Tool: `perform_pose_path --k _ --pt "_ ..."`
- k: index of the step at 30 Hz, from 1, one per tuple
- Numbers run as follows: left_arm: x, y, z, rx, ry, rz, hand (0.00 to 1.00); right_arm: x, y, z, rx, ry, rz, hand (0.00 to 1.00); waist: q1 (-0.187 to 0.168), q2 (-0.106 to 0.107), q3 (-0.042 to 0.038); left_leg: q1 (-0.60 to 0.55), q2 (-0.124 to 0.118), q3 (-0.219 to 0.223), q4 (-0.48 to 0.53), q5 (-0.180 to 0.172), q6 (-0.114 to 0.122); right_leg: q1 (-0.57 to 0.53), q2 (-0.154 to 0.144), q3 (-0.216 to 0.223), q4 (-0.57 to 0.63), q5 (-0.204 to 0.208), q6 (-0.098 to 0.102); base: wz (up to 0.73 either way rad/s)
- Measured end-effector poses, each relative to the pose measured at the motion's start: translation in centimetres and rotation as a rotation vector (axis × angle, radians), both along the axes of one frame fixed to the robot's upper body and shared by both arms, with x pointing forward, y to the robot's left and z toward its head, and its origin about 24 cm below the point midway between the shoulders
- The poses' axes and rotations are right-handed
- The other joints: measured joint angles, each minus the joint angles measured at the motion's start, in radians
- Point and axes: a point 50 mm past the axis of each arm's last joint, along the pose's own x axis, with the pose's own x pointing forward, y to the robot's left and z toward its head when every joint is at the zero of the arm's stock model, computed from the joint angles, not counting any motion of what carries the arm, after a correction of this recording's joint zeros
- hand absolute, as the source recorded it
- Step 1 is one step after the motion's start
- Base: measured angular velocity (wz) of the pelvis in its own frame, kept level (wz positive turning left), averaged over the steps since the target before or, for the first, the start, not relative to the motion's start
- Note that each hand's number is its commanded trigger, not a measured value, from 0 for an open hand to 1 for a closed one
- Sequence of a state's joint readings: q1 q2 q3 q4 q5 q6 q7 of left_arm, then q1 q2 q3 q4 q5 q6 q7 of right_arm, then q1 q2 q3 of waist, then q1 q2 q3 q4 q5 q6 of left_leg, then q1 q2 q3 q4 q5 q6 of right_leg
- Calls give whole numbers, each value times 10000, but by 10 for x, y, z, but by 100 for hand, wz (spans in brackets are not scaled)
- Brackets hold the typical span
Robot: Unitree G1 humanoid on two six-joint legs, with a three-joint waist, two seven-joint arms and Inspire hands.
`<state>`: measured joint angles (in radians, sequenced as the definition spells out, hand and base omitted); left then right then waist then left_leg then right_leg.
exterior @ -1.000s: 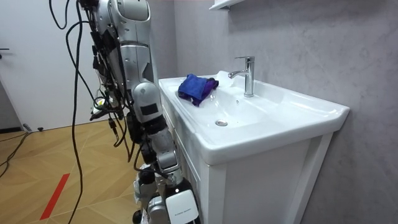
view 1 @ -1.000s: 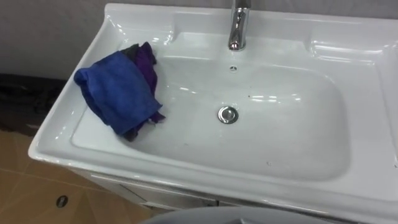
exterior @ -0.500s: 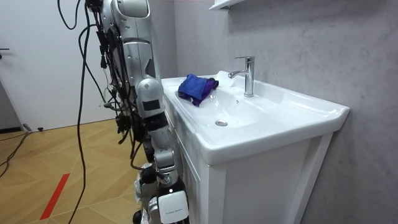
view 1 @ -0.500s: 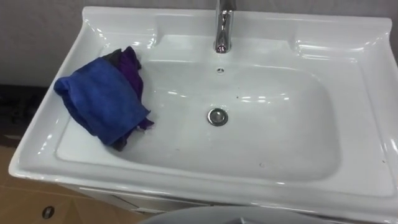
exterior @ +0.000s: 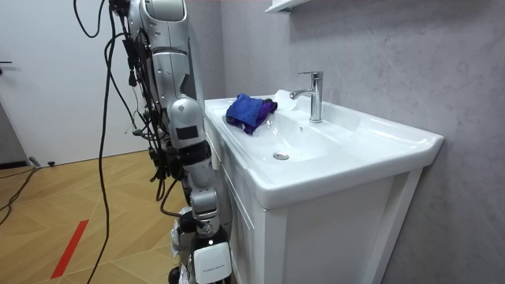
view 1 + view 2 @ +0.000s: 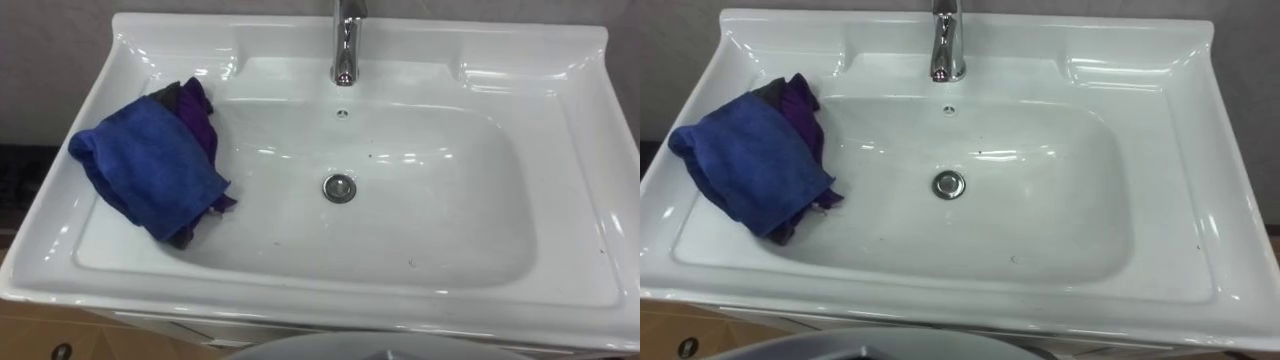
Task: Wipe basin
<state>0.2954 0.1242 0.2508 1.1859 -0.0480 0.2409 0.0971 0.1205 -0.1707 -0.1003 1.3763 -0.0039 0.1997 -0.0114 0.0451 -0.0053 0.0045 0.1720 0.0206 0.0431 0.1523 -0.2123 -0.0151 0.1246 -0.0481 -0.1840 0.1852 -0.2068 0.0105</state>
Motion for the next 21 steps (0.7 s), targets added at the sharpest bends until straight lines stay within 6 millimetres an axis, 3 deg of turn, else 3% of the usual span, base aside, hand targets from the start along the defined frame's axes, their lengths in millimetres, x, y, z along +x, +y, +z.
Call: perform_pose_path --k 11,21 --pt "45 -2 -4 -231 -596 -2865 0 5 7 -2 76 -123 64 0 -186 -38 0 -41 29 204 35 0 -1 -127 104 236 31 5 -6 -5" --pt "41 -1 -3 -467 -482 -3073 0 -4 12 -3 681 216 -58 0 -444 -111 -6 -19 34 389 6 -1 -1 -120 135 448 11 9 -12 -6"
